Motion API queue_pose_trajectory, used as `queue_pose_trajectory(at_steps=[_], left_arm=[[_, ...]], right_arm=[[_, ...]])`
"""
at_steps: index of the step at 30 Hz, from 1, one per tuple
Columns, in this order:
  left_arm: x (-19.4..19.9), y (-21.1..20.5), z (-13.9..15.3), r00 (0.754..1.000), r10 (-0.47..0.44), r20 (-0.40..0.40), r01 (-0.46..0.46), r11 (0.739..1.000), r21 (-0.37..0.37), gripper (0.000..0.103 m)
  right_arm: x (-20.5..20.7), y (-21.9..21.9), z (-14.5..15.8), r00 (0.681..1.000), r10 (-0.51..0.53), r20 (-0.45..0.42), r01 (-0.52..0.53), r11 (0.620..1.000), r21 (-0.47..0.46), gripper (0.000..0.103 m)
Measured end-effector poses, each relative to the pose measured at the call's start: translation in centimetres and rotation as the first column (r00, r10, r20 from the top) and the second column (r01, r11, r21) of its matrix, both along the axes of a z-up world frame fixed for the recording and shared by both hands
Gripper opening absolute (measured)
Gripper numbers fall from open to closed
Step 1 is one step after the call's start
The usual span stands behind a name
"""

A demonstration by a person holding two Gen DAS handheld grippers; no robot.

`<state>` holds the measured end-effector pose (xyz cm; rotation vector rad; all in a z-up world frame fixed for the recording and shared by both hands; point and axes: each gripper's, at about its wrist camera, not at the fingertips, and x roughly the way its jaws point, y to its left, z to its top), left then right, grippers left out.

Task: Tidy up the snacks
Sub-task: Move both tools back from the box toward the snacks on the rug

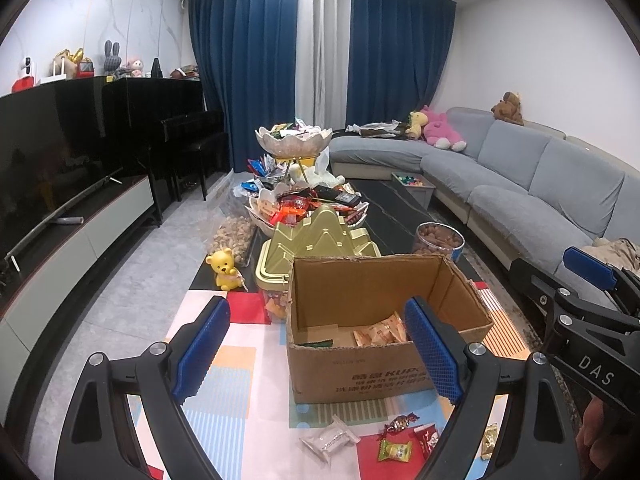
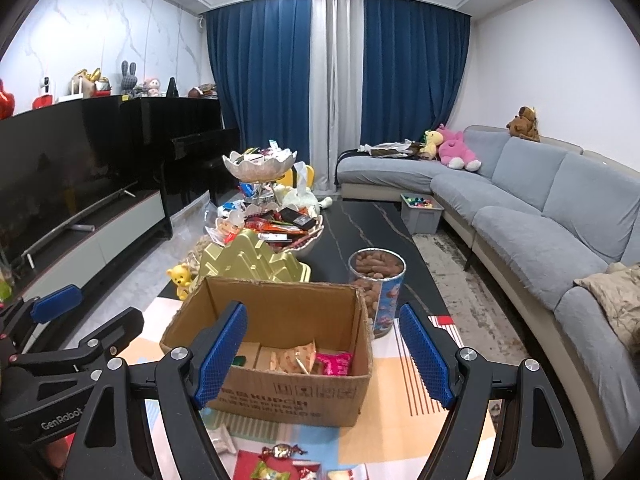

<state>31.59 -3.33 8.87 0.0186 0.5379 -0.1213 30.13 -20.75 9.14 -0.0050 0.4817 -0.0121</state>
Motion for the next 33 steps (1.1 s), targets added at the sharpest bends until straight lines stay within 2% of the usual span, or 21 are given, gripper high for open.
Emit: queue_pose_trajectory(at_steps=[17, 33], left_arm=[[-2.2, -0.2, -0.8, 1.0, -0.012, -0.013, 0.012, 1.0, 0.012, 0.089], [-3.7, -0.4, -4.5, 0.996, -0.052, -0.071, 0.054, 0.998, 0.02, 0.089]], right_arm=[[-2.2, -0.9, -1.0, 1.0, -0.015, -0.02, 0.015, 1.0, -0.003, 0.079], [-3.4, -1.2, -5.2, 0.995, -0.027, -0.098, 0.026, 1.0, -0.005, 0.079]])
